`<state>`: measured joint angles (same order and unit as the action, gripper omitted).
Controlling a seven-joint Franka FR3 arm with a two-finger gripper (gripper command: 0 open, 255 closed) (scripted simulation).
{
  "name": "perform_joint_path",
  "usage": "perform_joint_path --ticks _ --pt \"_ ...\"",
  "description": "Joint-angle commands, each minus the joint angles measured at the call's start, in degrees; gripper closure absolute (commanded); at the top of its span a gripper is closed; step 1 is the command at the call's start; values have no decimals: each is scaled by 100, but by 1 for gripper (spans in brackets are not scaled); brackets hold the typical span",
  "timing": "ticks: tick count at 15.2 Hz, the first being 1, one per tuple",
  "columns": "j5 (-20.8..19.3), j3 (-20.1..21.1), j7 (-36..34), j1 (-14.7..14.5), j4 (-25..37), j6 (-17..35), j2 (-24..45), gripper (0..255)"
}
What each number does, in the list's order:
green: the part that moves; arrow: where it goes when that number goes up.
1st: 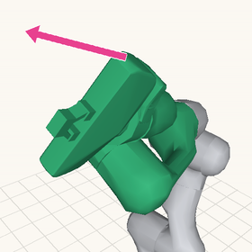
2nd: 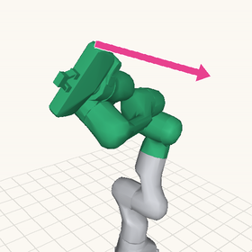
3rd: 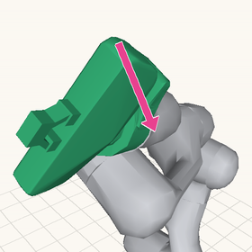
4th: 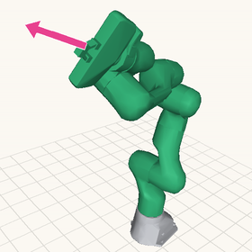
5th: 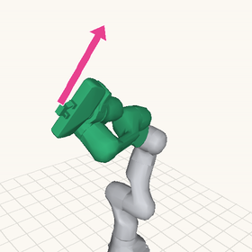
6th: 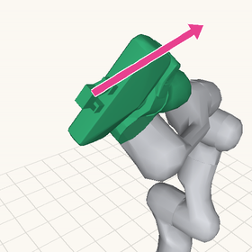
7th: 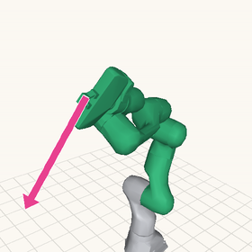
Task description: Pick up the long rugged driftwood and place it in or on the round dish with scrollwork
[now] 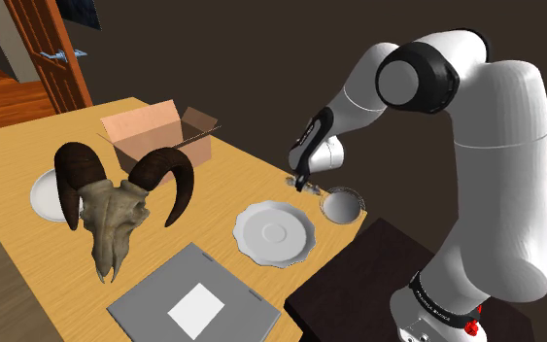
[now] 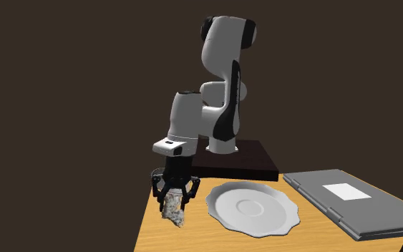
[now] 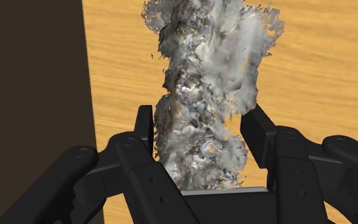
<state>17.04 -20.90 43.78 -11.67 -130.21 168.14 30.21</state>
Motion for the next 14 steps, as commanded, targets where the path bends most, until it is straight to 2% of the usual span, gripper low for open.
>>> perform_joint_path --ticks 1,14 --pt "-69 -118 -56 -104 -19 -119 -124 255" --pt "-758 -943 -505 -780 -185 -906 -1060 255"
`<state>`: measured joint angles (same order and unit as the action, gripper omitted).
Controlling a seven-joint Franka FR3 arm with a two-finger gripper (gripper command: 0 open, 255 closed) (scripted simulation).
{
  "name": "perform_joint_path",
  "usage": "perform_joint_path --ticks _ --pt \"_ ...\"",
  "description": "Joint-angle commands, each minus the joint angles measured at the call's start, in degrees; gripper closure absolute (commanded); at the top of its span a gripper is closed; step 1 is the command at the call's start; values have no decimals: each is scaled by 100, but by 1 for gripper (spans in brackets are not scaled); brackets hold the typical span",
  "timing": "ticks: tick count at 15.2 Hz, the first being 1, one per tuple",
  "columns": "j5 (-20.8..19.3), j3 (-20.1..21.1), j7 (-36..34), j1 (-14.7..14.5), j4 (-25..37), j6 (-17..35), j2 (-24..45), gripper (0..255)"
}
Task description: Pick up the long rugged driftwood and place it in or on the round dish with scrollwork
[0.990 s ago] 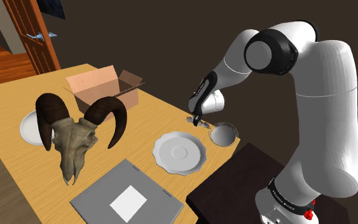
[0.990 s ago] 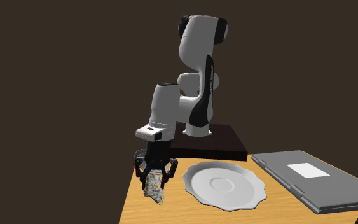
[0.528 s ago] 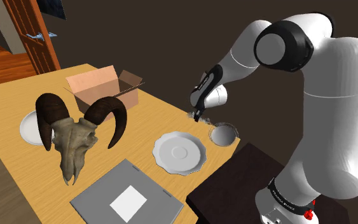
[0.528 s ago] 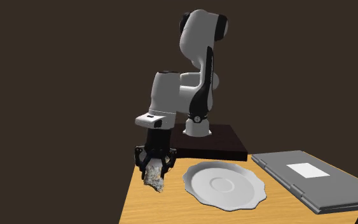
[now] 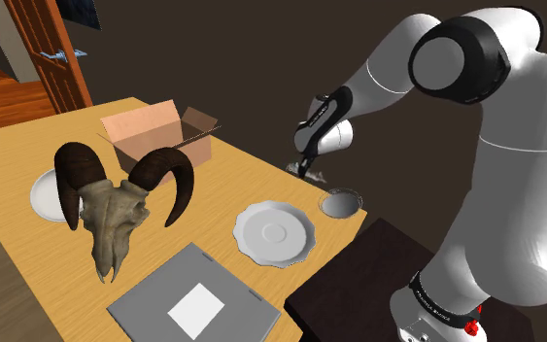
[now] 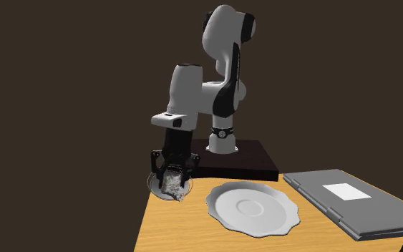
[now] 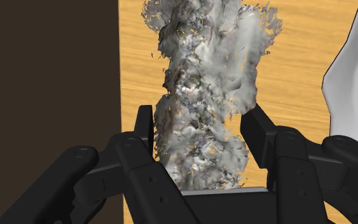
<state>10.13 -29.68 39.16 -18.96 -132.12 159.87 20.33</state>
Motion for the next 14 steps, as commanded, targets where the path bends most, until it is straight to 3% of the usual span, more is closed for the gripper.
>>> perform_joint_path --ticks 1,6,8,11,14 --pt "-133 -123 -85 -97 3 -143 -143 255" --pt "-471 -382 -300 -304 7 -465 -491 255" --pt "-734 -589 -334 -370 -453 -299 -837 255" --pt "-1306 -959 -493 -454 -1100 -91 -1380 255" --pt "-2171 -1339 -827 -430 -1688 39 -1970 255"
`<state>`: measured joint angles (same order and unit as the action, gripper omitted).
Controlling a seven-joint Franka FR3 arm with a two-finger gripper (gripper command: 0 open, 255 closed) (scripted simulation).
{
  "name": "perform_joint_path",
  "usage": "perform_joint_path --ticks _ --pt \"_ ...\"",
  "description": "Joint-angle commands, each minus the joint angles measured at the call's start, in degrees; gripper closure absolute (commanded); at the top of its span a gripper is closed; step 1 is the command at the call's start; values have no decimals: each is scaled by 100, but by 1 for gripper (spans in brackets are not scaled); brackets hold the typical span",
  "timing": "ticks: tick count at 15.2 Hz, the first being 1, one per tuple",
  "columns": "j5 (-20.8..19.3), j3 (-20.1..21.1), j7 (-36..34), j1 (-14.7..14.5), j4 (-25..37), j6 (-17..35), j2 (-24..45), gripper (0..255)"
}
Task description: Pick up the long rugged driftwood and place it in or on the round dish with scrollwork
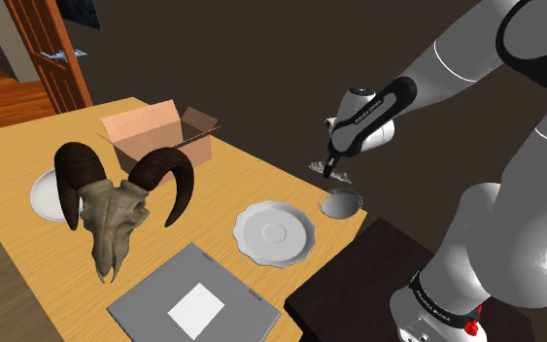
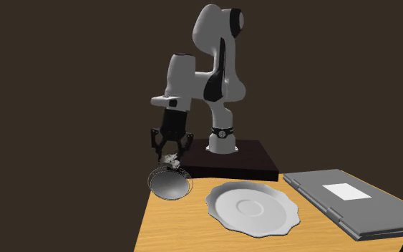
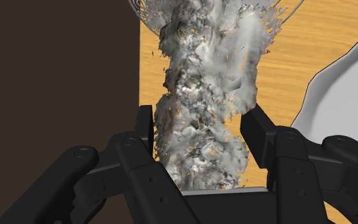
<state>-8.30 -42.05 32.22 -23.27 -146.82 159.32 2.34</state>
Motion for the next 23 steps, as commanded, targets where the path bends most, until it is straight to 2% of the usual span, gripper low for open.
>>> perform_joint_path --ticks 1,4,5,7,11,14,16,18,19,23 --pt "-670 -190 -272 73 -398 113 -379 255" --pt "-1686 -312 -638 498 -892 99 -997 255" --pt "-1777 -296 -660 575 -942 95 -1059 255" --pt "-1562 -348 -523 502 -971 343 -816 255" --pt "-831 -456 -32 274 -1024 841 -294 255" --pt "170 -265 672 256 -1049 1193 126 255" --pt "943 134 1226 483 -1039 1394 388 255" --pt "1569 700 1681 905 -1008 1574 618 255" --pt "1893 1101 1921 1232 -979 1691 760 255" --pt "1835 1131 1877 1275 -981 1693 755 255"
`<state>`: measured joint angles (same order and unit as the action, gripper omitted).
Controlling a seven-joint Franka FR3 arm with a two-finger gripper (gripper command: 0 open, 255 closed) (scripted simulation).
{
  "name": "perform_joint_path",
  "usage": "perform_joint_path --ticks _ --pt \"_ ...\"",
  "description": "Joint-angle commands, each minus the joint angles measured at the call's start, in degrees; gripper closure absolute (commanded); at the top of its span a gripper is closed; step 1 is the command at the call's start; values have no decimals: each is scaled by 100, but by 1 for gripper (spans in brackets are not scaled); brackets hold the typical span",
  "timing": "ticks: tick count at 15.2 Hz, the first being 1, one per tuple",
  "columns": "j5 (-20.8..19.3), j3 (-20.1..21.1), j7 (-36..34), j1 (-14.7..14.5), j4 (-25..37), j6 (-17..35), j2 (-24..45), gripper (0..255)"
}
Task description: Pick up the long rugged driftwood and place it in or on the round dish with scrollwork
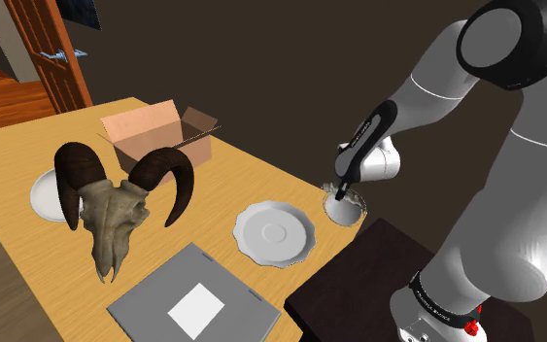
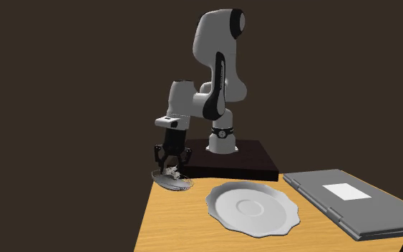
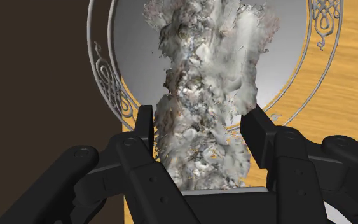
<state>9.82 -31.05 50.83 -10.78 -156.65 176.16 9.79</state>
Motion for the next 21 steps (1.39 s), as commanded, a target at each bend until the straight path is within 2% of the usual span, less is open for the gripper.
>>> perform_joint_path --ticks 1,4,5,10,11,12,13,14,15,16,21 --pt "22 31 15 25 2 10 10 255" --pt "22 31 15 25 2 10 10 255" --pt "22 31 15 25 2 10 10 0" --pt "22 30 15 25 2 10 10 0" --pt "-611 -834 -463 -708 -91 -189 -276 0" --pt "-1585 -1808 -1177 -1474 -157 -416 -612 0" --pt "-2884 -2602 -2113 -2000 -165 -723 -1049 0" --pt "-3796 -2880 -2759 -2111 -139 -1035 -1446 0" --pt "-3608 -2368 -2624 -1634 -154 -1006 -1397 0" --pt "-3569 -2250 -2596 -1524 -157 -1000 -1388 0" --pt "-3560 -2221 -2589 -1496 -158 -999 -1385 0"
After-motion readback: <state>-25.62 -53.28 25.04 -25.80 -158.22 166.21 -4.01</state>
